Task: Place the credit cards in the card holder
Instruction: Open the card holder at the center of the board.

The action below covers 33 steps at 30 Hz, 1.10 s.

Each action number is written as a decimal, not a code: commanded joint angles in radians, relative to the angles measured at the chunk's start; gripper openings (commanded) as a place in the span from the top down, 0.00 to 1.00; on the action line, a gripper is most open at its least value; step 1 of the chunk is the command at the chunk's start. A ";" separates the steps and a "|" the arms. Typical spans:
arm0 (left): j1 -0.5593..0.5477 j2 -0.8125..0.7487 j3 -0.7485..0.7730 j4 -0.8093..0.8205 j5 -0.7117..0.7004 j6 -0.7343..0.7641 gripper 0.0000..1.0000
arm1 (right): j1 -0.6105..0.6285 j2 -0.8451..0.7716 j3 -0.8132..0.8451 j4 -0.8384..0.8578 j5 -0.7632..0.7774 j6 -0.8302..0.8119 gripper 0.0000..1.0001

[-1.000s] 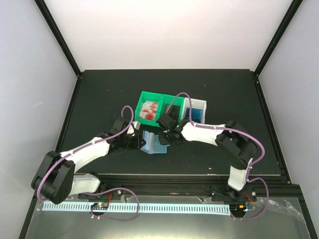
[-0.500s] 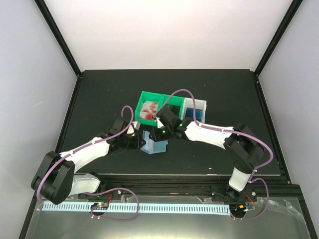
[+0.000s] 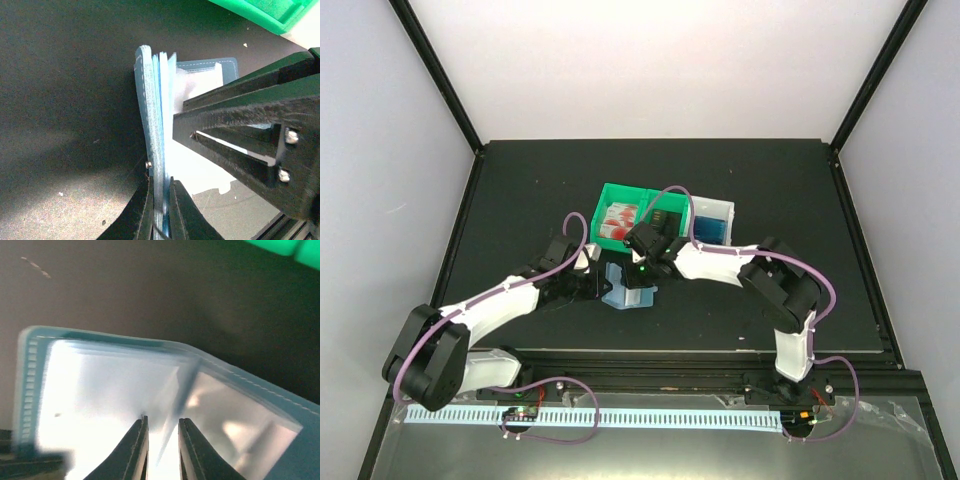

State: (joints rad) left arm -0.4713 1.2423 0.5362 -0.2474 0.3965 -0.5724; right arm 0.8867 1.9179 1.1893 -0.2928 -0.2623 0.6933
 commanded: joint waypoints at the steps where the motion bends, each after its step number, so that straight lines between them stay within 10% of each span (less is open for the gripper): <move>1: -0.001 -0.031 0.022 -0.003 -0.006 0.002 0.98 | 0.003 -0.009 0.021 -0.103 0.175 0.009 0.78; 19: -0.001 -0.081 -0.006 -0.089 -0.181 -0.007 0.66 | 0.073 0.038 0.121 -0.209 0.257 -0.111 0.43; 33: 0.006 -0.230 -0.018 -0.167 -0.305 -0.089 0.65 | 0.160 0.124 0.183 -0.346 0.499 -0.174 0.24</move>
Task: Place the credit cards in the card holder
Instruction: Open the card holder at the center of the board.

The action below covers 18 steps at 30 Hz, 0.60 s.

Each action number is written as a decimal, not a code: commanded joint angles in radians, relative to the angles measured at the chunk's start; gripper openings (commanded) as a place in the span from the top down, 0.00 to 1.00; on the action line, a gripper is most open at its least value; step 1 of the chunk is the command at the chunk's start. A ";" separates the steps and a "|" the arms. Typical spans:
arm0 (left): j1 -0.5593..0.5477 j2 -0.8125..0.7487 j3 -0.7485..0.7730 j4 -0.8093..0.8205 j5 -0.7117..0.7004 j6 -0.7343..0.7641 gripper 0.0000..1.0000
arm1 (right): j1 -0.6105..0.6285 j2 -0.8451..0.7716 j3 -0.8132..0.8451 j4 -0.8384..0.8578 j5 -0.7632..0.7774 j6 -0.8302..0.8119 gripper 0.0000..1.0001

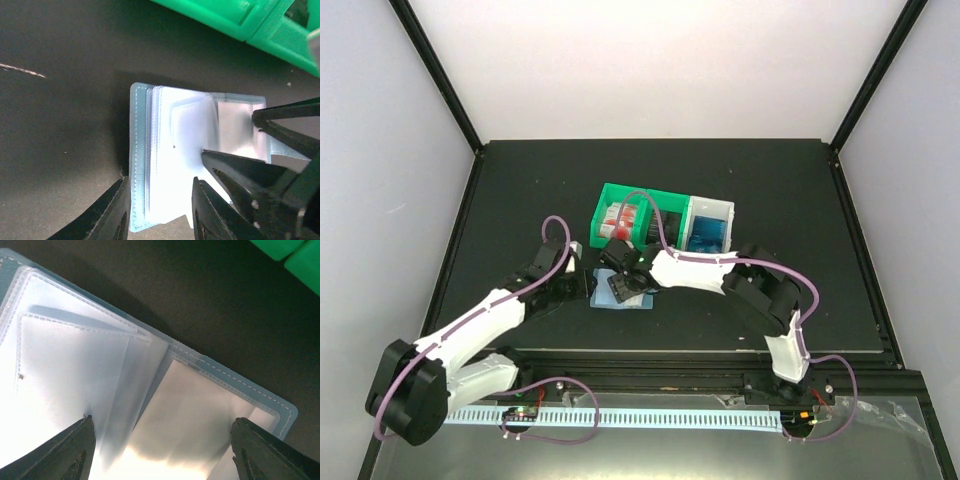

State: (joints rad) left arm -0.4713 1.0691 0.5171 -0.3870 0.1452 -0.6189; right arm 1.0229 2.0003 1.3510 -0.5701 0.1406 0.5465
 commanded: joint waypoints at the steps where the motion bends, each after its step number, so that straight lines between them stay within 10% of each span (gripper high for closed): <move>1: 0.008 -0.068 0.000 -0.029 -0.058 -0.046 0.64 | 0.027 0.049 0.022 -0.075 0.102 -0.027 0.23; 18: 0.025 -0.123 -0.107 0.066 0.055 -0.087 0.64 | 0.034 0.047 0.007 -0.020 0.017 0.079 0.10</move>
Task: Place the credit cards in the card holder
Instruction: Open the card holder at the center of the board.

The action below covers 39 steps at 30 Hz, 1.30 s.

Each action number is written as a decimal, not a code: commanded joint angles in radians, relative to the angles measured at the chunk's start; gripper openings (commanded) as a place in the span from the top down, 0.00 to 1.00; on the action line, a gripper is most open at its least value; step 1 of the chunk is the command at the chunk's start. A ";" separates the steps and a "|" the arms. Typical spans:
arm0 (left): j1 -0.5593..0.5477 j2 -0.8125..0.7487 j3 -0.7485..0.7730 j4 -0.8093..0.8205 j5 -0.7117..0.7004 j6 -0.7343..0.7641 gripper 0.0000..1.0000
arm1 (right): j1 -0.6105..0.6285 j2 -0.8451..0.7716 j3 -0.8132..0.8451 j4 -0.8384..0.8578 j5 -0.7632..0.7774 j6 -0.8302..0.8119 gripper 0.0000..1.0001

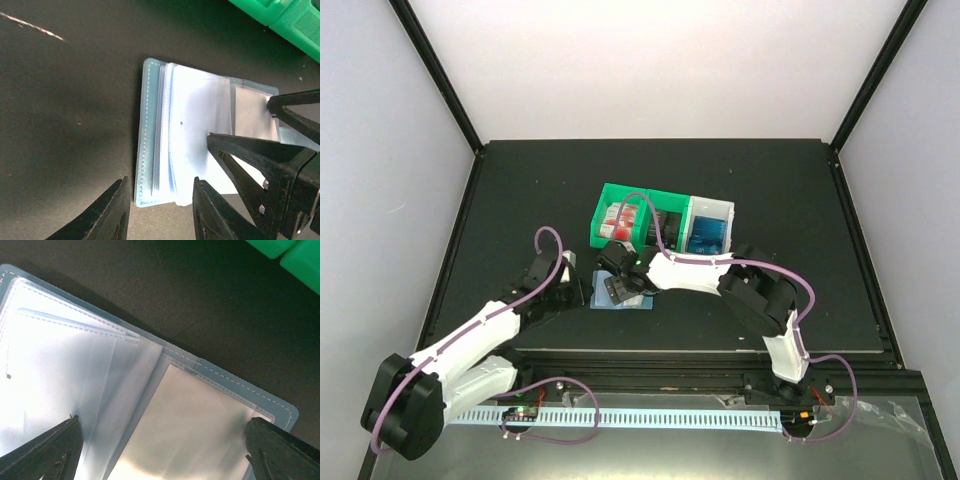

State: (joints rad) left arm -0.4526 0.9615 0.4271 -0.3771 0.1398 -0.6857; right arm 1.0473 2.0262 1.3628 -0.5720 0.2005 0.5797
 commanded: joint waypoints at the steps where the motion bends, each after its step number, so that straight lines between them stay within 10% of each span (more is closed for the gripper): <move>1: 0.007 -0.018 -0.020 0.063 0.071 -0.019 0.63 | 0.011 0.003 0.001 -0.024 -0.043 0.050 0.10; 22: 0.006 0.005 -0.040 0.125 0.148 0.018 0.70 | 0.028 -0.039 0.149 -0.241 -0.074 0.350 0.38; 39: 0.009 0.083 -0.049 0.160 0.013 -0.010 0.60 | 0.034 0.055 0.170 -0.212 -0.043 0.529 0.22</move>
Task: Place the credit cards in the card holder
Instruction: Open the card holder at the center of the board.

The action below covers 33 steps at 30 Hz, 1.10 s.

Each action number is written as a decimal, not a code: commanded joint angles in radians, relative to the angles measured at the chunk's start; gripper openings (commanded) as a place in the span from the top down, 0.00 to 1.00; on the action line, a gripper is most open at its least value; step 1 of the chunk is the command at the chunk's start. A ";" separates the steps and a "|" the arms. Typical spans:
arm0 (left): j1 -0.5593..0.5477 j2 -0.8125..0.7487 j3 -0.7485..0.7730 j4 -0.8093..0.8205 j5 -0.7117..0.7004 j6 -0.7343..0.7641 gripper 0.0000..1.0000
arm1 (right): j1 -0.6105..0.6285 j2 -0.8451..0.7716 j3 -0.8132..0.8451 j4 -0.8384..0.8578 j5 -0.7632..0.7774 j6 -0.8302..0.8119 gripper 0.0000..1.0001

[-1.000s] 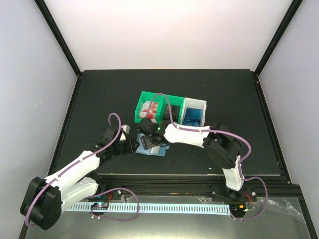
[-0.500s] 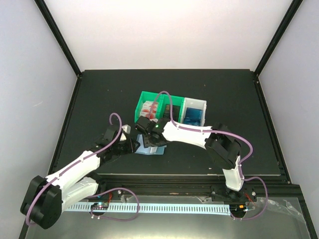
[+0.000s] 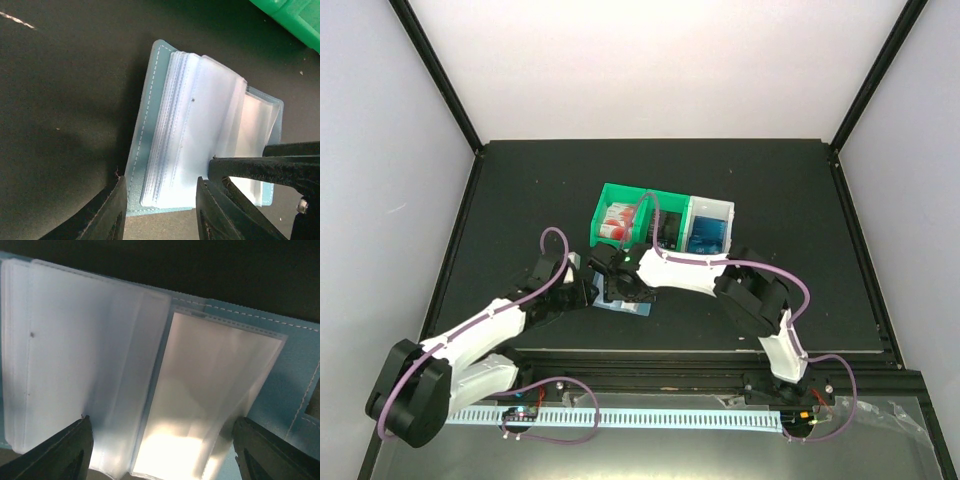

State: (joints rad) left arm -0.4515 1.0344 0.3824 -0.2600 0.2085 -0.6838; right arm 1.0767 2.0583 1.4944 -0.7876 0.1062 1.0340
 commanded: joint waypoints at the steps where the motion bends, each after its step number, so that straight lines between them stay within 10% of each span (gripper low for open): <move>1: 0.008 0.013 -0.007 0.050 -0.059 -0.013 0.59 | 0.006 0.031 0.048 -0.007 0.057 0.081 0.21; 15: 0.022 0.023 -0.051 0.168 -0.031 -0.026 0.60 | 0.003 0.067 0.079 -0.017 0.071 0.082 0.13; 33: 0.021 0.023 -0.005 0.291 0.218 0.035 0.63 | -0.104 -0.294 -0.147 0.226 -0.053 -0.126 0.19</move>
State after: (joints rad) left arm -0.4320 1.0473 0.3347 -0.0681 0.3164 -0.6807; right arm 0.9985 1.8061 1.4033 -0.6178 0.0910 0.9791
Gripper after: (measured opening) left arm 0.384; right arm 0.822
